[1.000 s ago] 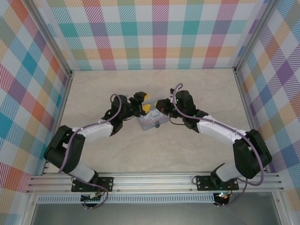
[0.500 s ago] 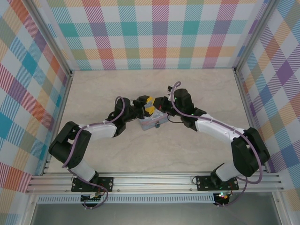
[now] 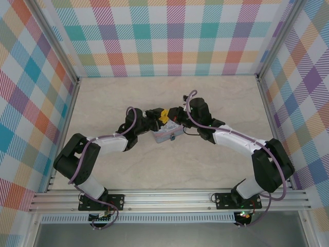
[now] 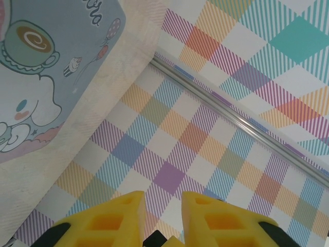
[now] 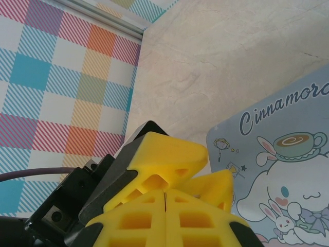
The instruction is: Unlock a padlock with a key
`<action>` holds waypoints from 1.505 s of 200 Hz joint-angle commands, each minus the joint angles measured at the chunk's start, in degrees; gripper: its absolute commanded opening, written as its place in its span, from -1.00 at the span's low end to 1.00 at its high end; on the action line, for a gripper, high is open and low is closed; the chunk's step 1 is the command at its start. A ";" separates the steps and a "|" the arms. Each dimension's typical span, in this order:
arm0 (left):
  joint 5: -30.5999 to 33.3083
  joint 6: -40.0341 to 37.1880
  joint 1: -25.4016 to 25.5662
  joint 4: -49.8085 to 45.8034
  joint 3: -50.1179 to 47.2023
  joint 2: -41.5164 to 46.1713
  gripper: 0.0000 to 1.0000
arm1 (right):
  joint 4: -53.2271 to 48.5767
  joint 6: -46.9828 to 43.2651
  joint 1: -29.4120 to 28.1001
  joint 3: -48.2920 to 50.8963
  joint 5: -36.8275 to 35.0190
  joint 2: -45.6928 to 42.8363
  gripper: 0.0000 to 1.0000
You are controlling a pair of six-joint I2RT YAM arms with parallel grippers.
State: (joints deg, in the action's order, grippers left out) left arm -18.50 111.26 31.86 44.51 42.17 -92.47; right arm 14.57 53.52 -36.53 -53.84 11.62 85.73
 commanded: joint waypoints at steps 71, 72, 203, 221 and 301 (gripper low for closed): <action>0.04 0.34 0.31 1.55 -0.28 -0.25 -0.85 | -1.33 -1.74 -0.46 0.56 -1.69 -3.38 -1.00; 0.09 0.31 0.31 1.55 -0.26 -0.25 -0.86 | -1.36 -1.74 -0.47 0.57 -1.69 -3.38 -1.00; 11.68 -49.70 0.31 -25.55 7.49 16.62 -1.00 | 1.38 -10.94 8.39 1.22 18.65 -9.85 0.05; 10.66 -57.78 0.31 -24.20 7.80 18.90 -1.00 | 2.86 -12.03 10.04 -1.26 25.13 -8.90 0.21; 2.66 -67.74 0.39 -14.82 8.77 21.98 -1.00 | 22.58 -6.93 7.68 -3.29 35.25 -2.67 0.50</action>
State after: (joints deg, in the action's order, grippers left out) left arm -12.82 47.66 32.18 24.38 49.25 -72.14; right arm 28.18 44.73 -27.35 -56.60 43.44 80.93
